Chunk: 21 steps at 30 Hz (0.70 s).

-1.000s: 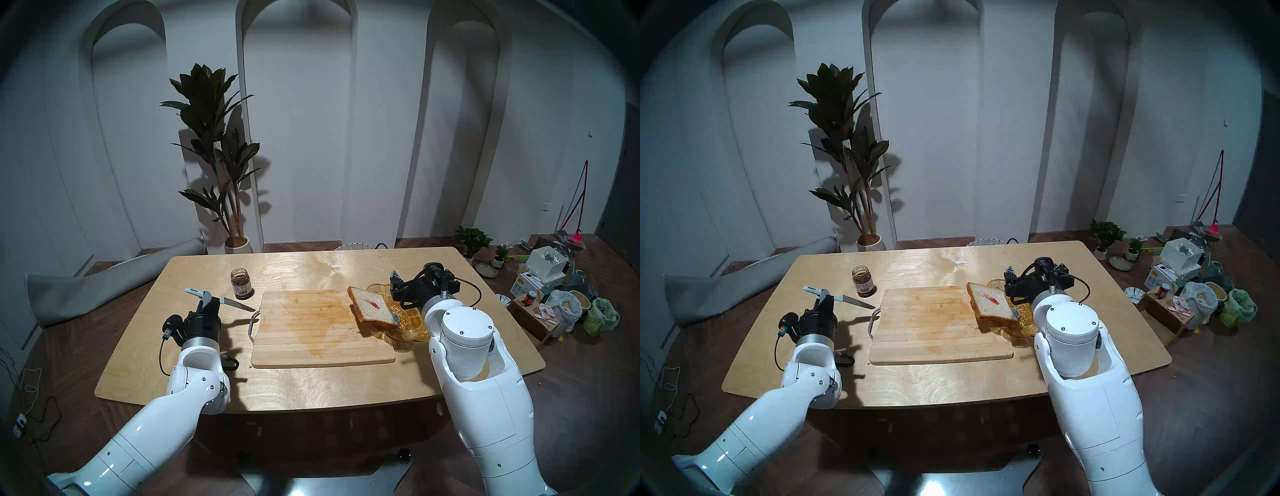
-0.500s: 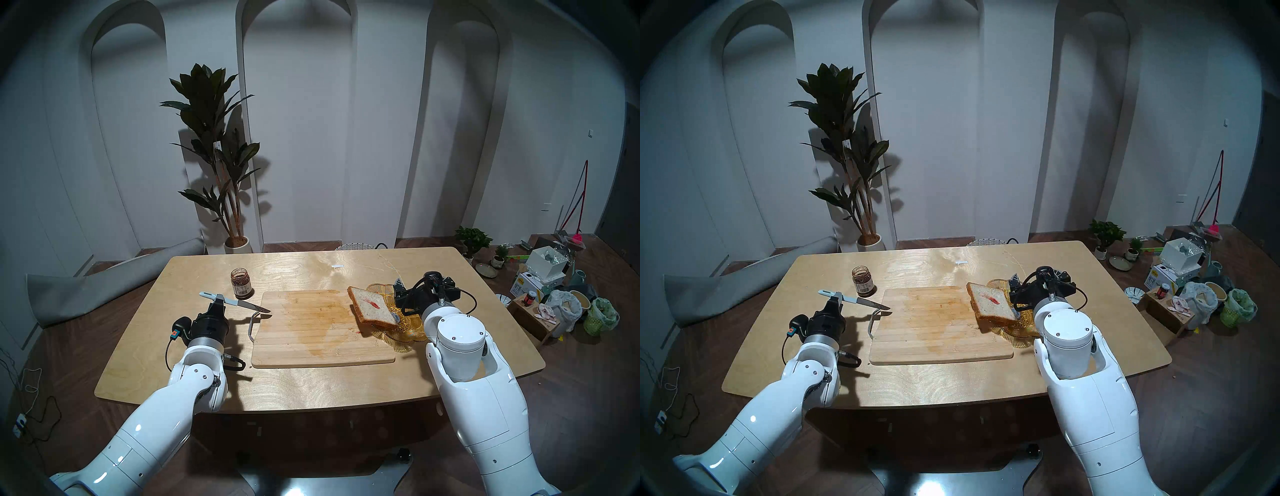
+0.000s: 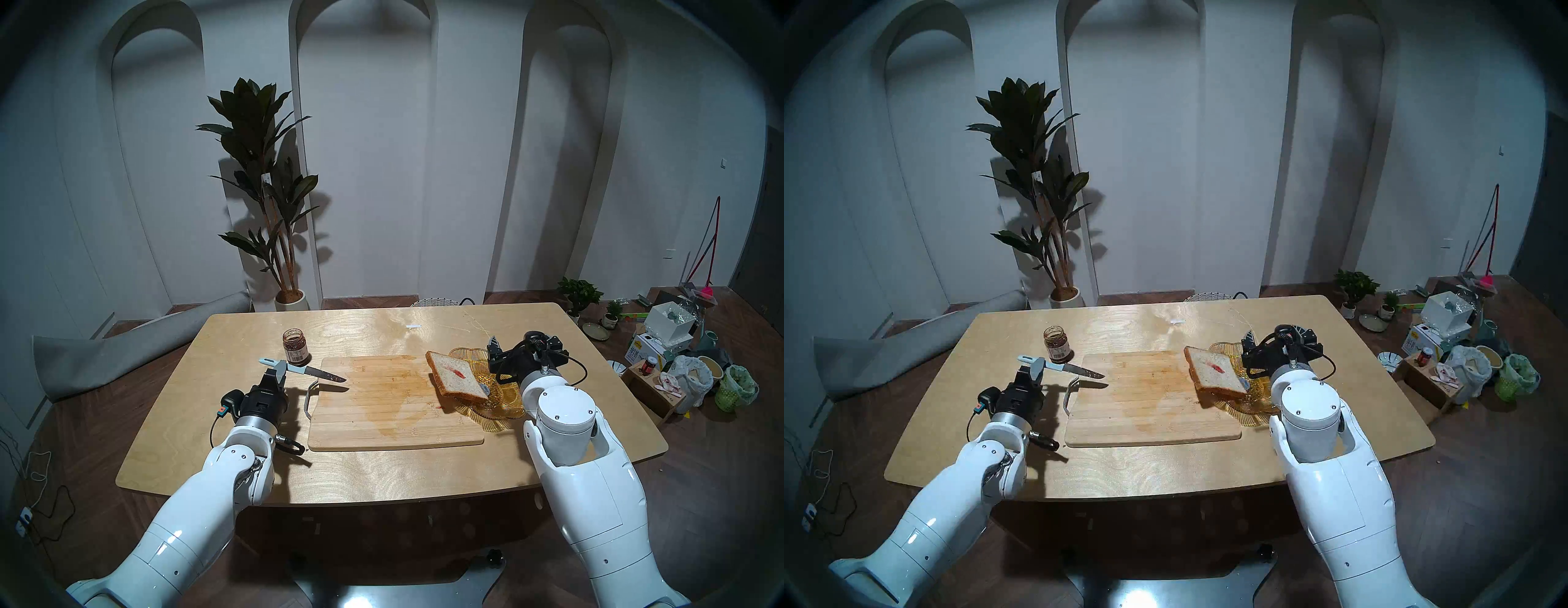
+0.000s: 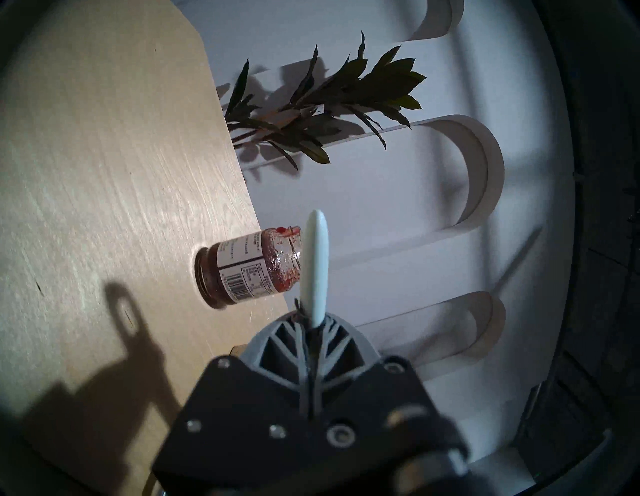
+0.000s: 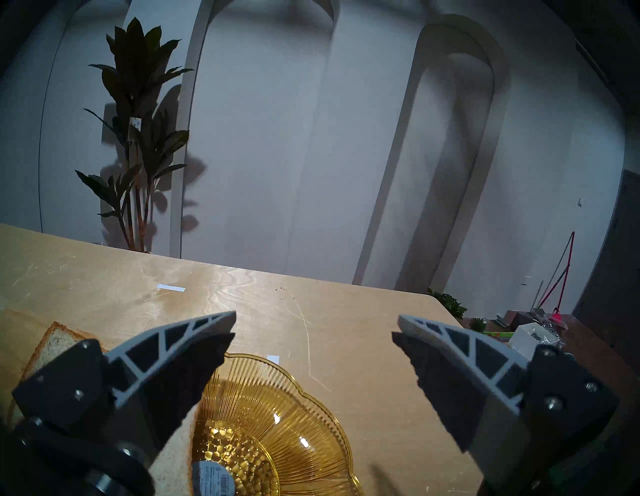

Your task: Spread jam over the slice of bread with the knife

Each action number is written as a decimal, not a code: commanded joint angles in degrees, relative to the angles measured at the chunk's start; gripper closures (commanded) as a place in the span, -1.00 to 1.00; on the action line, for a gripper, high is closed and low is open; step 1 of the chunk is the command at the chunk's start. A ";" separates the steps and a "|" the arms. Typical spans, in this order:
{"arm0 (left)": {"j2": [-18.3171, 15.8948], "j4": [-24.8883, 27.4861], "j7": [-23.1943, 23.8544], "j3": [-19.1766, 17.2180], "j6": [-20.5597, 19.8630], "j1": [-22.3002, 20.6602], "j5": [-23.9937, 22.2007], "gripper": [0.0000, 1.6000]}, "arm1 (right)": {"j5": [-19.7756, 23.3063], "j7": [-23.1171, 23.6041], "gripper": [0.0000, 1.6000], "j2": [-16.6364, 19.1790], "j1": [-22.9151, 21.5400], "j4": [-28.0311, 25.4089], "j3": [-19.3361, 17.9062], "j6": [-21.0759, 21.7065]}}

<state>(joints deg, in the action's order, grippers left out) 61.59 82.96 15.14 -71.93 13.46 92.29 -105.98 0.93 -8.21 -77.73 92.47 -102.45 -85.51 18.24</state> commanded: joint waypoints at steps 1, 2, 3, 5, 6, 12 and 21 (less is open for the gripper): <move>2.04 -2.62 6.85 -0.98 -3.49 -2.88 0.02 1.00 | 0.47 0.25 -1.00 -0.16 0.10 -0.93 -0.23 -3.13; 2.31 -3.50 8.21 -0.93 -3.79 -3.14 0.17 1.00 | 0.51 0.29 -1.00 -0.14 0.19 -0.93 -0.24 -3.40; 2.58 -3.76 8.25 -1.10 -4.24 -3.26 0.04 1.00 | 0.56 0.31 -1.00 -0.13 0.27 -0.93 -0.26 -3.58; 2.92 -5.18 10.18 -0.88 -4.49 -3.88 0.79 1.00 | 0.66 0.30 -1.00 -0.11 0.45 -0.96 -0.26 -4.03; 3.43 -6.20 11.39 -0.88 -4.64 -4.25 0.77 1.00 | 0.79 0.34 -1.00 -0.09 0.56 -0.97 -0.28 -4.35; 5.05 -10.71 15.49 0.17 -0.49 -6.01 4.19 1.00 | 1.25 0.40 -1.00 0.11 1.14 -1.08 -0.26 -5.58; 4.92 -11.41 13.78 0.20 -0.60 -6.55 4.06 1.00 | 1.50 0.25 -1.00 0.03 1.55 -1.27 0.00 -6.23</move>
<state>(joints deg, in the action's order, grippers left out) 65.97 71.82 28.66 -71.59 12.82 87.29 -101.87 2.71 -7.80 -77.45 94.20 -102.31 -85.83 13.37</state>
